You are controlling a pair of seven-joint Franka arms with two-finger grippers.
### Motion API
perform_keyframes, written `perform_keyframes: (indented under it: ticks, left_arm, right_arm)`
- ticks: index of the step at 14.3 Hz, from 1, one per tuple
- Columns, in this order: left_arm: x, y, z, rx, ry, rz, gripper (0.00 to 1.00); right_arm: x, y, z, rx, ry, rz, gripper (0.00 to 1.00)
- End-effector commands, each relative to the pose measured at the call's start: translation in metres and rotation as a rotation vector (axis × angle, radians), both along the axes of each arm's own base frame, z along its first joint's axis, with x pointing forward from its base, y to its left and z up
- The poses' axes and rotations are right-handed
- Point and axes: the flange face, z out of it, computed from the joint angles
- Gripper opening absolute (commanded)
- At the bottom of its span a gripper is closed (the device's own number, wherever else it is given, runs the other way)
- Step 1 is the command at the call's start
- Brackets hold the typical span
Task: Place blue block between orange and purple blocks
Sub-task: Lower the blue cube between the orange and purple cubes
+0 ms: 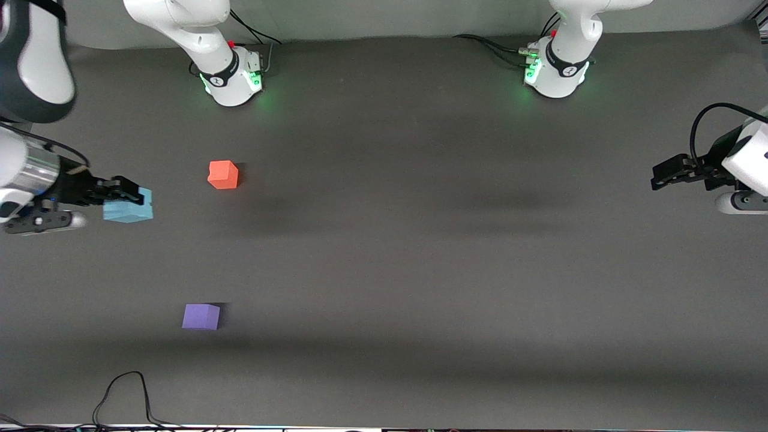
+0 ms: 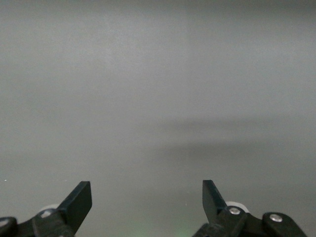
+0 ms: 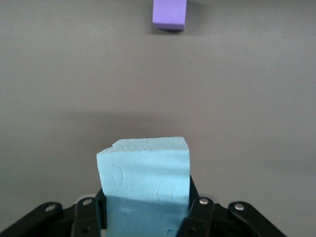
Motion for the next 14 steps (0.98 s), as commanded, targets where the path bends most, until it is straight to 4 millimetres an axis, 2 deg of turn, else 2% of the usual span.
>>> perform_keyframes:
  ticks: [1, 5, 9, 12, 14]
  left_arm:
    - [0.002, 0.001, 0.003, 0.009, -0.012, -0.016, 1.00]
    - [0.002, -0.001, 0.002, 0.009, -0.011, -0.019, 1.00]
    - [0.004, -0.002, 0.000, 0.007, -0.011, -0.020, 1.00]
    - [0.004, -0.002, 0.000, 0.005, -0.011, -0.020, 1.00]
    - [0.004, -0.002, 0.000, 0.005, -0.011, -0.020, 1.00]
  right_arm:
    - [-0.019, -0.008, -0.054, -0.009, -0.018, -0.015, 0.11]
    - [-0.016, -0.011, -0.144, -0.023, -0.025, -0.037, 0.11]
    - [-0.033, -0.007, -0.225, -0.052, -0.081, -0.048, 0.11]
    - [-0.033, -0.008, -0.263, -0.053, -0.097, -0.077, 0.11]
    - [-0.033, 0.002, -0.274, -0.047, -0.098, -0.075, 0.11]
